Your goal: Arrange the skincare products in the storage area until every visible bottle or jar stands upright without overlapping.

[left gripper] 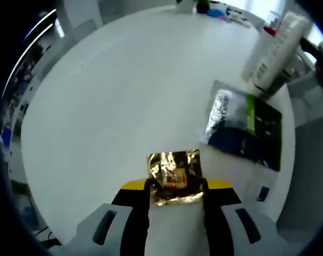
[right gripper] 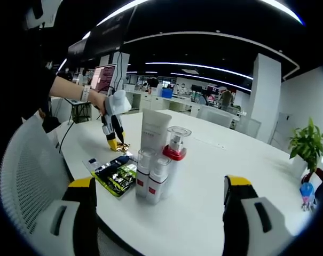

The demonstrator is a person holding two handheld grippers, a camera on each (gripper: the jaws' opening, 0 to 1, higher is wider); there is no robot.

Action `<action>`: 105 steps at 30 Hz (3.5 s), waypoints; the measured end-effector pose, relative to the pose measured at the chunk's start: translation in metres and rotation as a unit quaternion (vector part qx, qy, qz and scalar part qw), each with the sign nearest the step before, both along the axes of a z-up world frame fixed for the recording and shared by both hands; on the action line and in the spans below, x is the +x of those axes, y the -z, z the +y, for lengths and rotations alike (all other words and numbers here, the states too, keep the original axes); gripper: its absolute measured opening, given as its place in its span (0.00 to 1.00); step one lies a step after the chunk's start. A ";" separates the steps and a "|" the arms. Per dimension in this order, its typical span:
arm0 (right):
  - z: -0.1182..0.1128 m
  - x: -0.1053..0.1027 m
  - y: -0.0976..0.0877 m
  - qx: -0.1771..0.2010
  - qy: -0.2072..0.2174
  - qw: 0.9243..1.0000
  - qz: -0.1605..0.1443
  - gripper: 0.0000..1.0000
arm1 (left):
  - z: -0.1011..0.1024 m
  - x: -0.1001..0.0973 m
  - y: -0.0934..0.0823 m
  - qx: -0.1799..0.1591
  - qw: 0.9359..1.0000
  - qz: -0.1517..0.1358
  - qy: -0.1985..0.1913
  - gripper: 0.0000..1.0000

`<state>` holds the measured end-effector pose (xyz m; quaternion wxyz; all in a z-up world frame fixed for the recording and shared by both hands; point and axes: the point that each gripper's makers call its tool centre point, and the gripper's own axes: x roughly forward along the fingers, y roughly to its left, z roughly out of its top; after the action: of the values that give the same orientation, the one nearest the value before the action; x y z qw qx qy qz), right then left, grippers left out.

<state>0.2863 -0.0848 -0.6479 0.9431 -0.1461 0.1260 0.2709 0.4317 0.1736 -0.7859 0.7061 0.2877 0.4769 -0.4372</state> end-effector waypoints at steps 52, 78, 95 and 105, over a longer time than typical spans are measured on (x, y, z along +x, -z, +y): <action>0.005 -0.003 0.006 -0.019 -0.019 1.000 0.008 0.99 | -0.031 -0.053 0.001 0.050 0.975 0.007 0.219 0.37; 0.004 -0.003 0.007 -0.027 -0.018 0.999 0.004 0.99 | -0.037 -0.049 0.001 0.052 0.979 0.001 0.199 0.39; 0.005 -0.003 0.008 -0.036 -0.019 0.999 0.004 0.99 | -0.038 -0.045 -0.002 0.050 0.980 -0.033 0.189 0.47; 0.005 -0.003 0.010 -0.044 -0.020 0.999 0.004 0.99 | -0.038 -0.042 -0.003 0.050 0.981 -0.046 0.183 0.54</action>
<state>0.2829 -0.0795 -0.6577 0.9295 -0.1891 0.1392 0.2844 0.3901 0.1359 -0.7830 0.6200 0.4248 0.4041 -0.5214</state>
